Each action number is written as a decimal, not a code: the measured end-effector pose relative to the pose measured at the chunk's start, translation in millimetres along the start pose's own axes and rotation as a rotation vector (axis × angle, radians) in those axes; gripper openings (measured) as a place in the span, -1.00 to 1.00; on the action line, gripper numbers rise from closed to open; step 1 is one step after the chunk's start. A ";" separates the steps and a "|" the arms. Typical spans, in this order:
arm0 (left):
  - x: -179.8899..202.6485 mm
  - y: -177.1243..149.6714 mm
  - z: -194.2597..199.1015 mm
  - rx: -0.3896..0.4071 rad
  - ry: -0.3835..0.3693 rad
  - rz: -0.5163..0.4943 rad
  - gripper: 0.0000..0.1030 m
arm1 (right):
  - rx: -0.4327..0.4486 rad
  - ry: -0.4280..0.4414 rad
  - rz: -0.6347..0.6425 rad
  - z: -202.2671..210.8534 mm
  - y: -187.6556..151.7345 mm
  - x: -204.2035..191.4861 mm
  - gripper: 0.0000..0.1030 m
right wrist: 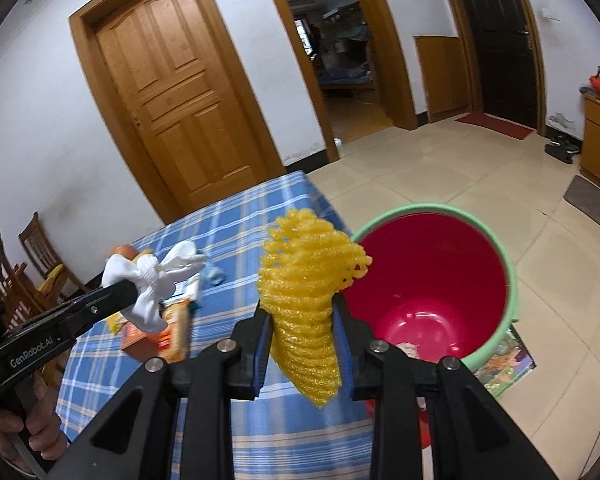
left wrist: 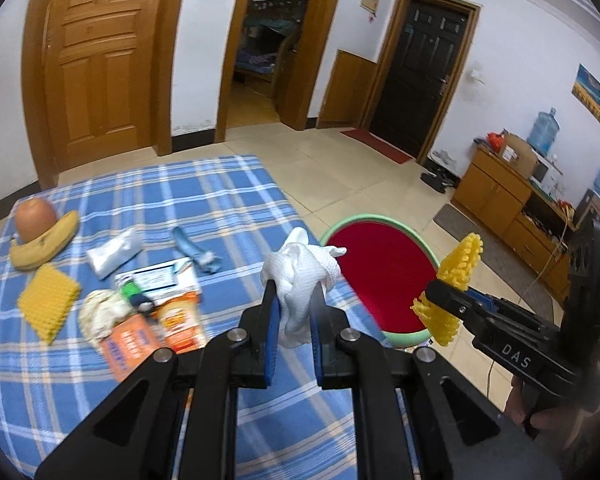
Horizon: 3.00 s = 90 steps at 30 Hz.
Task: Collect trash
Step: 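Carry tissue and foam net over the red bucket and open both tools, then return both tools over the table toward the crumpled paper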
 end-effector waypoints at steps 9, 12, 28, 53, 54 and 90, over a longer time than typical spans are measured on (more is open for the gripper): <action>42.8 14.7 -46.3 -0.045 -0.058 -0.054 -0.75 | -0.004 -0.061 -0.051 -8.2 14.4 48.9 -0.38; 51.5 16.1 -60.3 -0.061 -0.073 -0.067 -0.75 | -0.006 -0.080 -0.070 -12.1 18.7 63.6 -0.37; 72.5 18.8 -110.9 -0.135 -0.102 -0.092 -0.75 | -0.036 -0.134 -0.124 -43.6 31.8 104.7 -0.07; 91.6 26.7 -139.4 -0.152 -0.115 -0.151 -0.52 | -0.010 -0.159 -0.190 -35.5 40.1 128.6 0.28; 90.6 27.3 -139.7 -0.150 -0.110 -0.150 -0.43 | -0.011 -0.159 -0.192 -35.4 39.5 129.9 0.28; 18.5 4.1 -63.2 -0.092 0.057 -0.020 -0.22 | -0.033 -0.042 -0.100 -16.7 12.4 50.1 0.28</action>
Point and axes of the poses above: each gripper's, at about its wrist camera, not at the fingertips, and z roughly against the way its jaws point, x to its right, y to its top, the point moved 6 cm from there along -z, roughly the way its jaws point, and after that the axes turned 15 degrees about -z, right-handed, at the moved point
